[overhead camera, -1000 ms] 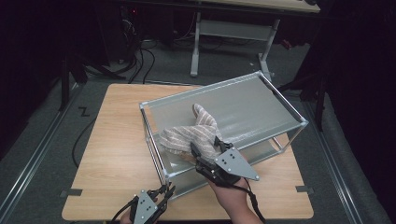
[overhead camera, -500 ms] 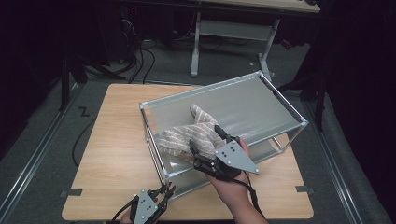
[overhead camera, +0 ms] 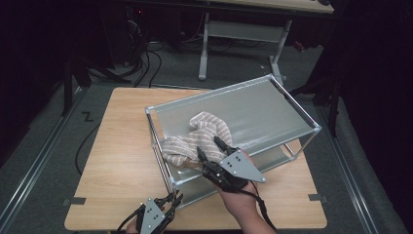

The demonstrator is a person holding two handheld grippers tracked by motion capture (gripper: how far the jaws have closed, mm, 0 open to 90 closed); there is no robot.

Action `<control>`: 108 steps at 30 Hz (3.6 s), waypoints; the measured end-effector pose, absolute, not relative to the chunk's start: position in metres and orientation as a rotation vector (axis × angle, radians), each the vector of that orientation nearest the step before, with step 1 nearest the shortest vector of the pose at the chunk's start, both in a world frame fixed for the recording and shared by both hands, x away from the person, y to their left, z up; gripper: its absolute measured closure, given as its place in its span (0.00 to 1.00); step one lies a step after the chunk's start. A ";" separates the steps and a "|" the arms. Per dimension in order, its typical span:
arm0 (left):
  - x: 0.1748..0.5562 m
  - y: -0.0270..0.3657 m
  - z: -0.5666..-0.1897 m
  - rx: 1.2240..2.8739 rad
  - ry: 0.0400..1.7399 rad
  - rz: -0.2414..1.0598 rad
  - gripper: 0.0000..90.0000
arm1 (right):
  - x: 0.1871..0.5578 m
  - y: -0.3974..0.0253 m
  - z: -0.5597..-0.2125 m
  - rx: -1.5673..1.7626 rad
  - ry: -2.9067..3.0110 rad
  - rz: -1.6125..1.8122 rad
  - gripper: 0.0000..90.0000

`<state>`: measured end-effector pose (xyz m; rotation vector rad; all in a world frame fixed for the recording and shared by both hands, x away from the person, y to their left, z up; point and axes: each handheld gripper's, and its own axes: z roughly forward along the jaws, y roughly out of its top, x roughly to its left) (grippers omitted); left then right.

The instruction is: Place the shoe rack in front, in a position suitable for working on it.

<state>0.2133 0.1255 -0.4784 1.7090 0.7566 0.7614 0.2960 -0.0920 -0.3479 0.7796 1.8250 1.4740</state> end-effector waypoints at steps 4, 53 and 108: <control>0.213 0.127 -0.478 1.710 0.754 0.763 0.87 | 0.290 -0.078 -0.353 0.738 1.885 1.499 0.49; 0.215 0.129 -0.473 1.663 0.760 0.760 0.88 | 0.288 -0.095 -0.370 0.788 1.807 1.388 0.54; 0.201 0.153 -0.470 1.633 0.835 0.809 0.76 | 0.342 -0.277 -0.374 1.117 1.426 1.169 0.52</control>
